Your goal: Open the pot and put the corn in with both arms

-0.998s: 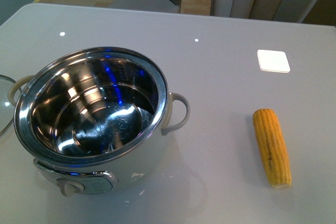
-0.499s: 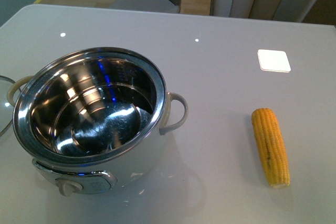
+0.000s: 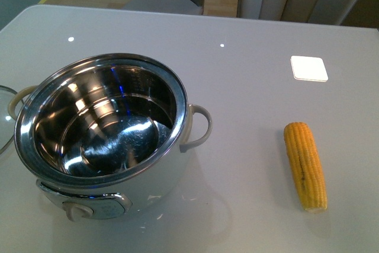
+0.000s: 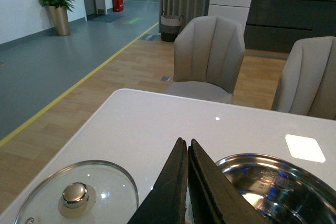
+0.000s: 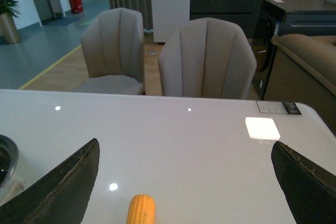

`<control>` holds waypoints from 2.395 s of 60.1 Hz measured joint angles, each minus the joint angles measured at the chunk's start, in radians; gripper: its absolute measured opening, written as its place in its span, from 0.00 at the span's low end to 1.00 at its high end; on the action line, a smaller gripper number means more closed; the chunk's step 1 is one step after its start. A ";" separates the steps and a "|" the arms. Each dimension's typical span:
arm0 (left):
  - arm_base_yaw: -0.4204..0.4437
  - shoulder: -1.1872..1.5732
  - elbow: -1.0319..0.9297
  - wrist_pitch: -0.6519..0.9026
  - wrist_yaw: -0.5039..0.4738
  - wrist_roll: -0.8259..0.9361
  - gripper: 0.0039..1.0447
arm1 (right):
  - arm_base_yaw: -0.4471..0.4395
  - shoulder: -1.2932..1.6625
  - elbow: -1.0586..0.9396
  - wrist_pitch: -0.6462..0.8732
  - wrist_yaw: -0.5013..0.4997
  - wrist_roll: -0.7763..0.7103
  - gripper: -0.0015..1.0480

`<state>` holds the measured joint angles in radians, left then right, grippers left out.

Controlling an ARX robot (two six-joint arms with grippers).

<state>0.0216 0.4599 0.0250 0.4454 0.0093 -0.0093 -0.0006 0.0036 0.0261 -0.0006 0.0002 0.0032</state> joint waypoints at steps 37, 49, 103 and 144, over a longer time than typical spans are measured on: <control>-0.019 -0.241 -0.013 -0.226 -0.010 0.003 0.03 | 0.000 0.000 0.000 0.000 0.000 0.000 0.92; -0.019 -0.306 -0.013 -0.293 -0.010 0.003 0.03 | 0.000 0.000 0.000 0.000 0.000 0.000 0.92; -0.019 -0.454 -0.013 -0.444 -0.010 0.003 0.94 | 0.000 0.000 0.000 0.000 0.000 0.000 0.92; -0.019 -0.455 -0.013 -0.445 -0.010 0.005 0.94 | 0.087 0.854 0.214 -0.204 0.055 0.266 0.92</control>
<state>0.0021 0.0051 0.0124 0.0006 -0.0002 -0.0048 0.0860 0.8577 0.2398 -0.2047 0.0551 0.2691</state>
